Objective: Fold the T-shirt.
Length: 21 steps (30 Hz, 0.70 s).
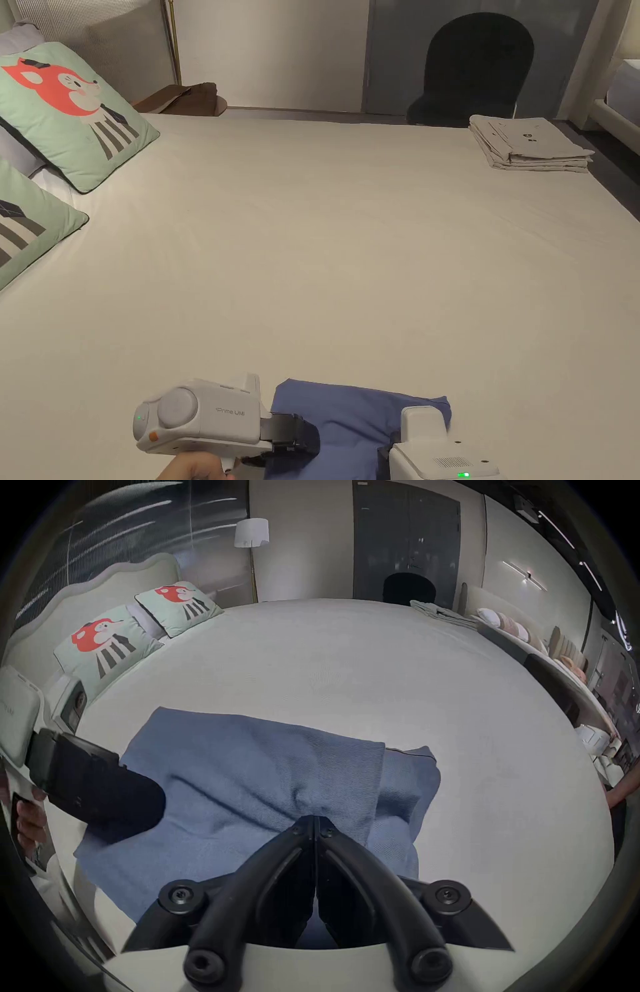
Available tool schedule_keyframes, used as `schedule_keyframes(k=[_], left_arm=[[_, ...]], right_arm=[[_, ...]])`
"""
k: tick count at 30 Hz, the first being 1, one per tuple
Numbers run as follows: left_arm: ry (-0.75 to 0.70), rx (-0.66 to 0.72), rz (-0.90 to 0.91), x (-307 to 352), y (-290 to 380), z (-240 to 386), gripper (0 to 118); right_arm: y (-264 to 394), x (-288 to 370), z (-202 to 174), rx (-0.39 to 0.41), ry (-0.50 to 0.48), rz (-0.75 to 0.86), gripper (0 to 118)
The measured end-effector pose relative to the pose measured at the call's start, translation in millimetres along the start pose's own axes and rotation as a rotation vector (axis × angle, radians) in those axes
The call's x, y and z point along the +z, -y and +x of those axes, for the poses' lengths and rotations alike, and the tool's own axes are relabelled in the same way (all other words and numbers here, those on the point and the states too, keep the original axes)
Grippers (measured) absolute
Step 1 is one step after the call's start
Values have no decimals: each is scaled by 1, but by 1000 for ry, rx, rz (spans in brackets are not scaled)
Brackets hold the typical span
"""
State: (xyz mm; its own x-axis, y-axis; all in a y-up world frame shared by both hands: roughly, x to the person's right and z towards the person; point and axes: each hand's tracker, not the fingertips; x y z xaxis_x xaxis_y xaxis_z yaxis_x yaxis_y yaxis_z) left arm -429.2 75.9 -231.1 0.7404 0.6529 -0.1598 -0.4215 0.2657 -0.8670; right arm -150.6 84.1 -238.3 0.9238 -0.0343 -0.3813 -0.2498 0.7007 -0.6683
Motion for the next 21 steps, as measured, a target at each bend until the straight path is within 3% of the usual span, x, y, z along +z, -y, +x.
schedule_keyframes(k=[3, 11, 14, 21], left_arm=[[67, 69, 7, 1, 2, -4, 16], [-5, -55, 32, 16, 3, 19, 14], [-25, -115, 36, 28, -2, 29, 14], [-188, -264, 60, 79, -29, 16, 14]], right_arm=[[0, 0, 0, -8, -2, -3, 0], [-5, 10, -4, 2, 3, 23, 0], [-17, 29, -3, -33, -14, 99, 0], [-67, 83, -23, -4, -23, 317, 0]])
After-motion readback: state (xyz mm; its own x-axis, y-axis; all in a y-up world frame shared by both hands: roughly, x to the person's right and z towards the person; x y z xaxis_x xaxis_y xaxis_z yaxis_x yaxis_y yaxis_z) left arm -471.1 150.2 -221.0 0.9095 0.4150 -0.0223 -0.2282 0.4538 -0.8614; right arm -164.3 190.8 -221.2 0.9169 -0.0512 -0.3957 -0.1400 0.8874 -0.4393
